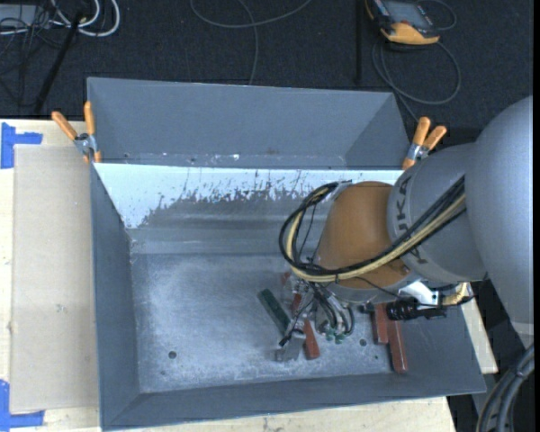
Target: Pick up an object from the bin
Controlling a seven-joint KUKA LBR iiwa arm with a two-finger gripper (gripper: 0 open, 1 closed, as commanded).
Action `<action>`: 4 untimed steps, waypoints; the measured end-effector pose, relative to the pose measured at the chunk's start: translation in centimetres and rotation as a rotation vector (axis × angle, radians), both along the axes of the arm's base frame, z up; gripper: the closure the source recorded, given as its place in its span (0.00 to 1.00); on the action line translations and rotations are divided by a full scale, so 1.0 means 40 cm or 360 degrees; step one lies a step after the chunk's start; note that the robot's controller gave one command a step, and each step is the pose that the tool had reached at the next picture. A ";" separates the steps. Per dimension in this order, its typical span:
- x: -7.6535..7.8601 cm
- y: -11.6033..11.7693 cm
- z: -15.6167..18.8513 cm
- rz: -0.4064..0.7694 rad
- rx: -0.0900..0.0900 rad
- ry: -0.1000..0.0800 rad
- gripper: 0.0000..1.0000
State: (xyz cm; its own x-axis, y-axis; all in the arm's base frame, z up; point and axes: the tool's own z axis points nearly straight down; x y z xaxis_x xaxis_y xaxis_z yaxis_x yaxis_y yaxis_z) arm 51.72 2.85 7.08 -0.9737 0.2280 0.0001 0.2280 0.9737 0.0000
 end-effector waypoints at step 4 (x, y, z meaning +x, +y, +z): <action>0.011 0.020 0.235 -0.0002 0.0001 -0.0012 1.00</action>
Offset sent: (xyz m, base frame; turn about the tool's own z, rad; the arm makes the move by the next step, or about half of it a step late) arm 0.0000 0.0000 0.0000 0.0000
